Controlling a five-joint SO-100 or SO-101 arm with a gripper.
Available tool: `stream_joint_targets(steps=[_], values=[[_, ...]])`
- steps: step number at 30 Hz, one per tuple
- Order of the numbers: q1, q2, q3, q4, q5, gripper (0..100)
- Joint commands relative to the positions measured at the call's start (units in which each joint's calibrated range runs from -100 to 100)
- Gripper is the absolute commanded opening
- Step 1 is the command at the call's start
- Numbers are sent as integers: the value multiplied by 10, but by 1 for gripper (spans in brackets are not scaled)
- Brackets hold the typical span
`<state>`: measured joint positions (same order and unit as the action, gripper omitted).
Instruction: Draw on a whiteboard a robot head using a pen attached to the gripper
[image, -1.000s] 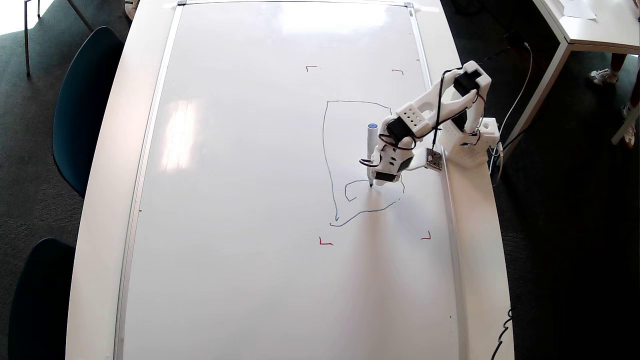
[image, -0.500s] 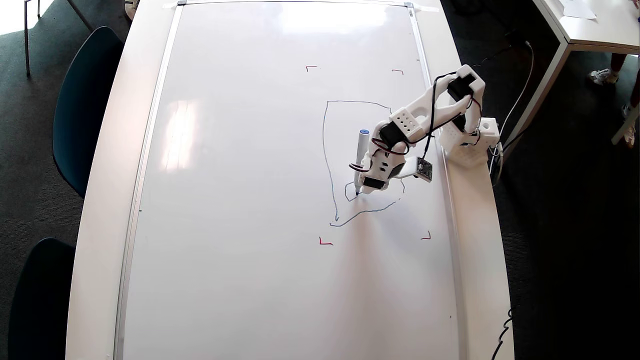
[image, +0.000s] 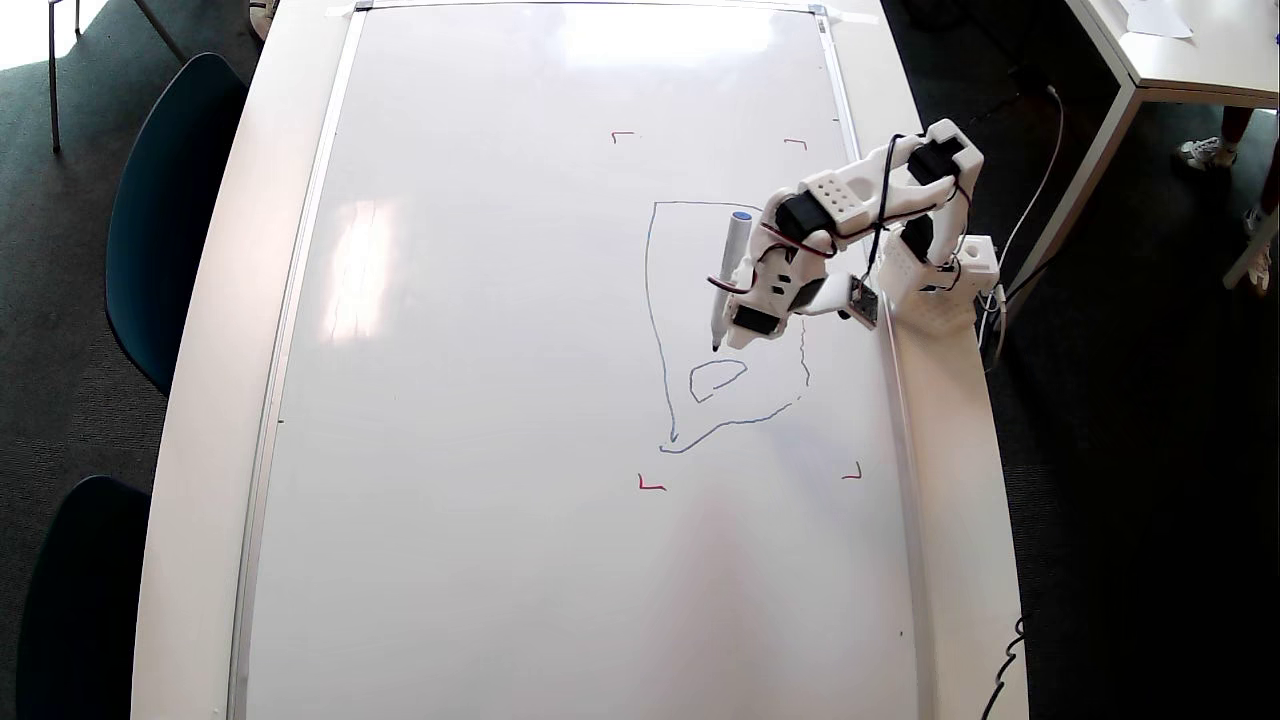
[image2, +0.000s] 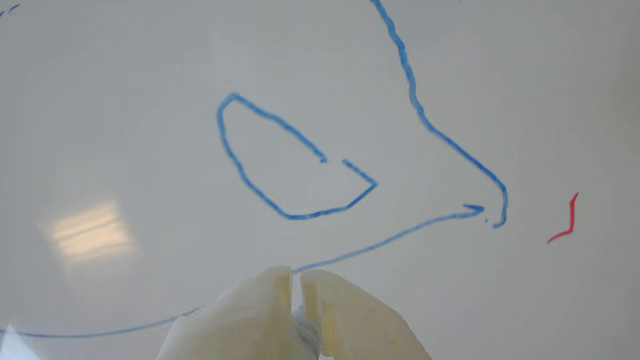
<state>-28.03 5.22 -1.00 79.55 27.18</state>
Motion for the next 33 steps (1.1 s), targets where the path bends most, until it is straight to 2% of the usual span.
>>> stream_joint_targets(steps=[1,10,16,33], values=[[45,-17,-5,20,7,1],[89,-5,69,11,21,1],[117,-5,131,-62,21,1],[151,40,144,-97,21,1]])
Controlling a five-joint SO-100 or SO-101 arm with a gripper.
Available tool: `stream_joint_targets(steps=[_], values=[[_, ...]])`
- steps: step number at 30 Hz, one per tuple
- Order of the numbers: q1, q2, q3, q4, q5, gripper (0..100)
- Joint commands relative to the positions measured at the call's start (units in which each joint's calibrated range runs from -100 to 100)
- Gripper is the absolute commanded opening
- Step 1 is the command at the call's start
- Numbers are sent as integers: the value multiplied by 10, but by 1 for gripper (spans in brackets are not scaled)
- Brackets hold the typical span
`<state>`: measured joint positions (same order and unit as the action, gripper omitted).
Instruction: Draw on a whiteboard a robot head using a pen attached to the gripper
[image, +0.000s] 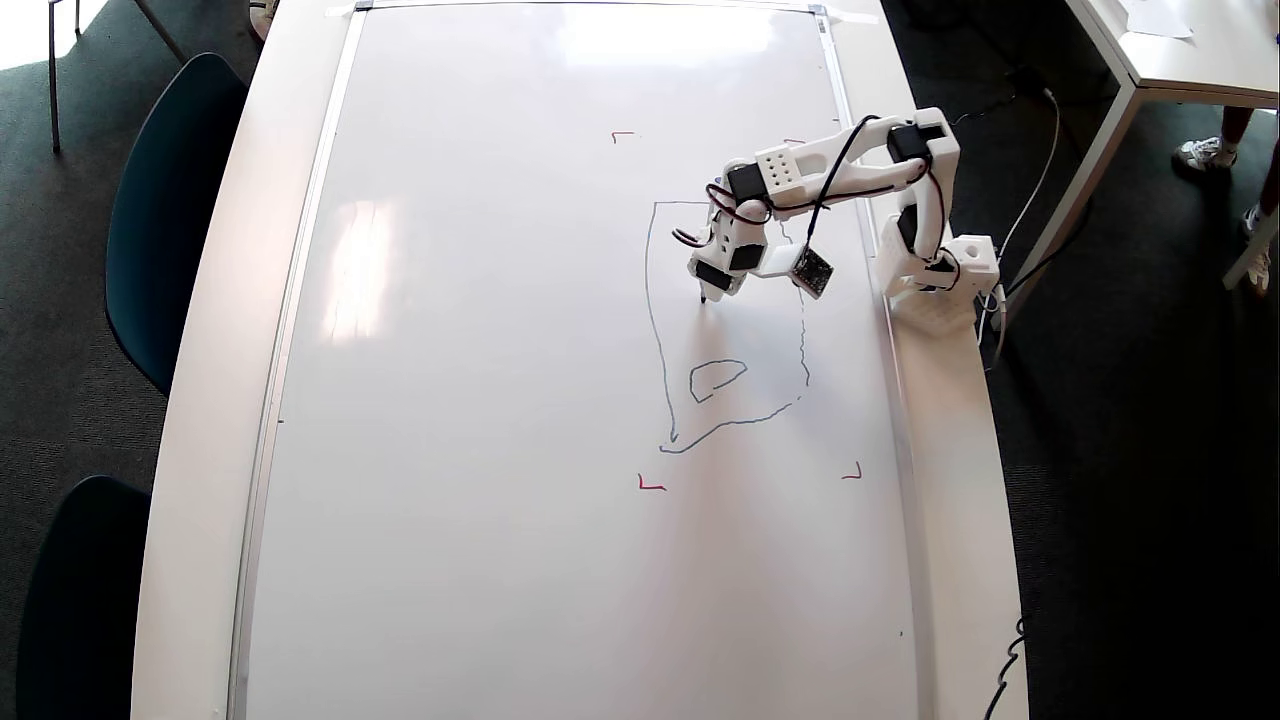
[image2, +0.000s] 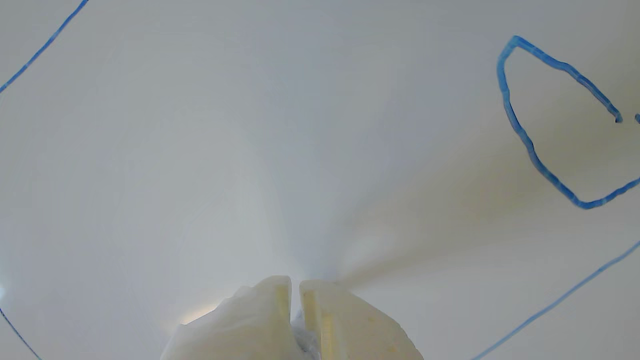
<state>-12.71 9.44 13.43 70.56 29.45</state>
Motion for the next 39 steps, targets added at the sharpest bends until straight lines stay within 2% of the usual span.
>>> stream_joint_targets(steps=[1,12,26,39], values=[[-3,-1,1,-7,-2,1],[14,0,1,-8,-2,1],[74,-9,1,1,43,1],[67,-81,125,2,43,1]])
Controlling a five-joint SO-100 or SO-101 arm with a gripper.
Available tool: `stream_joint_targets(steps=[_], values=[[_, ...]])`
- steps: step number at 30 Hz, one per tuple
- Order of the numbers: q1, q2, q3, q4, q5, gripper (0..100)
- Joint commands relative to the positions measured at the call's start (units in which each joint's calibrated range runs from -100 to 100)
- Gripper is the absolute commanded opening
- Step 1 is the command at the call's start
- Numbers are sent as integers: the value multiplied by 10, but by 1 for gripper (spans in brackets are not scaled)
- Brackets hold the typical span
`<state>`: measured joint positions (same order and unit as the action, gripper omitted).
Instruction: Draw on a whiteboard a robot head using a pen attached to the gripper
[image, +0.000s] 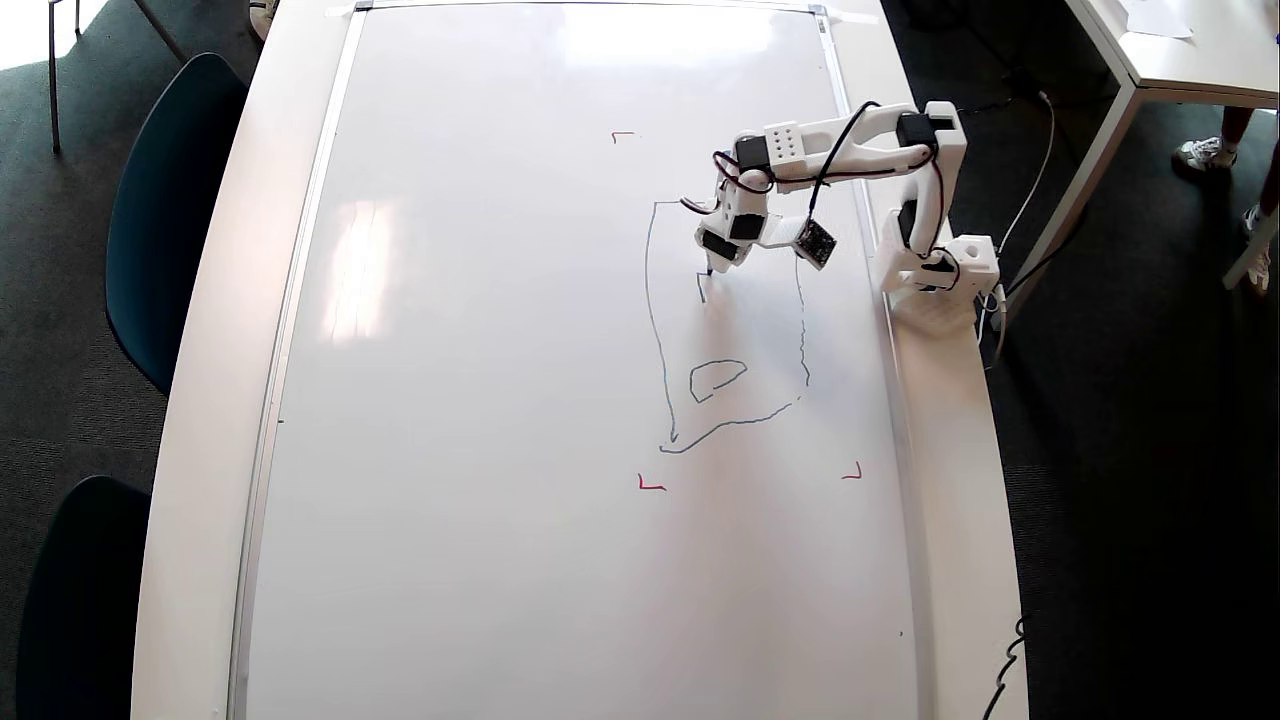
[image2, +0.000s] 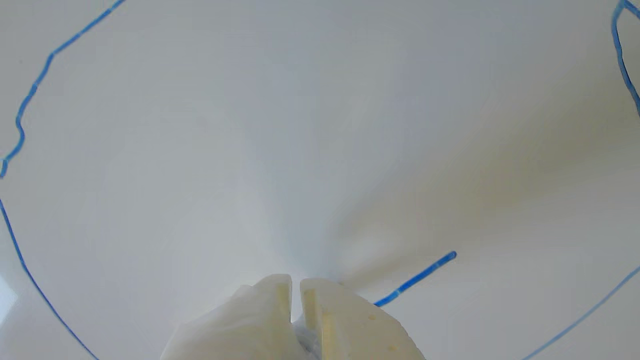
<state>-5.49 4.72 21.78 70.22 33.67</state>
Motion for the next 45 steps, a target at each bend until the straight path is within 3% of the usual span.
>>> stream_joint_targets(steps=[1,21,31,45], values=[[-5,-39,52,6,1,1],[-84,-107,126,-5,-4,1],[-85,-5,-13,-4,-19,1],[-79,28,-92,5,-19,1]])
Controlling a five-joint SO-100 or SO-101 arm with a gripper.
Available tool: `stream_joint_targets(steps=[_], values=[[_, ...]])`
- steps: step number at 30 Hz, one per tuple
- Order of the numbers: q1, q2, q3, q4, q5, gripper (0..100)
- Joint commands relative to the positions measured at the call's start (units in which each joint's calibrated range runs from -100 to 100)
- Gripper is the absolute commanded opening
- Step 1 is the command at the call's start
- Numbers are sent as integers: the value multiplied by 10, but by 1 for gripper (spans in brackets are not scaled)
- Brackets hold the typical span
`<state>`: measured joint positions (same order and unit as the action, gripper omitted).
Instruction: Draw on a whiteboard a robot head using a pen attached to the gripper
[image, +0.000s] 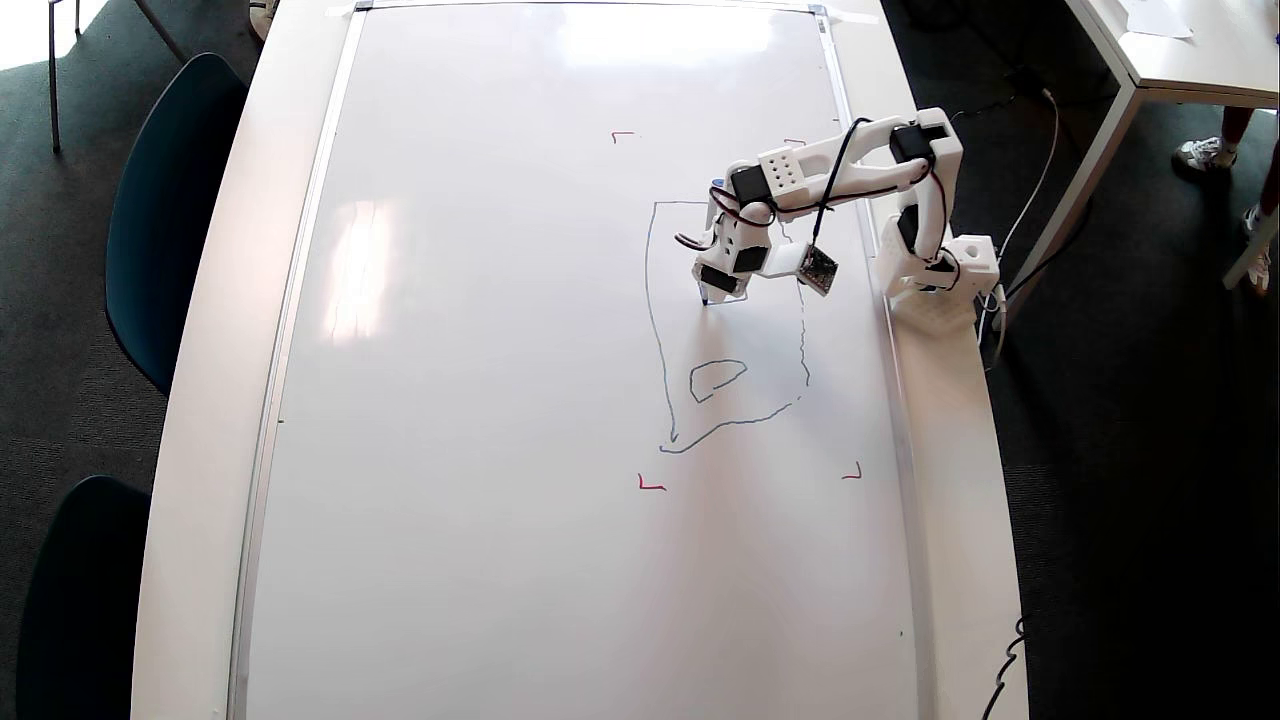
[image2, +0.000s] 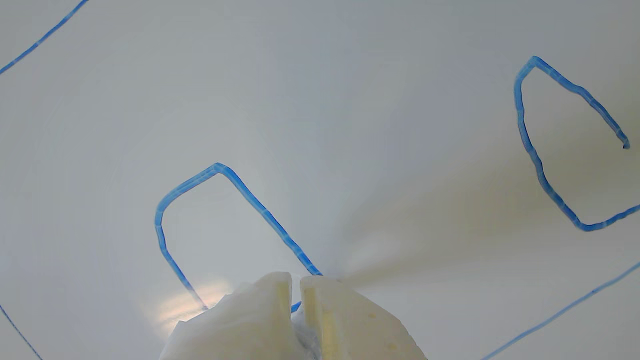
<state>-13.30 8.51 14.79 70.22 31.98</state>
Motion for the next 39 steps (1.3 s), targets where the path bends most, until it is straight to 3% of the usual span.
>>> stream_joint_targets(steps=[1,12,25,39], values=[[-1,-10,-24,6,-2,1],[-26,-57,-137,138,-5,1],[-96,-50,-3,61,-46,1],[-116,-18,-1,32,-62,1]])
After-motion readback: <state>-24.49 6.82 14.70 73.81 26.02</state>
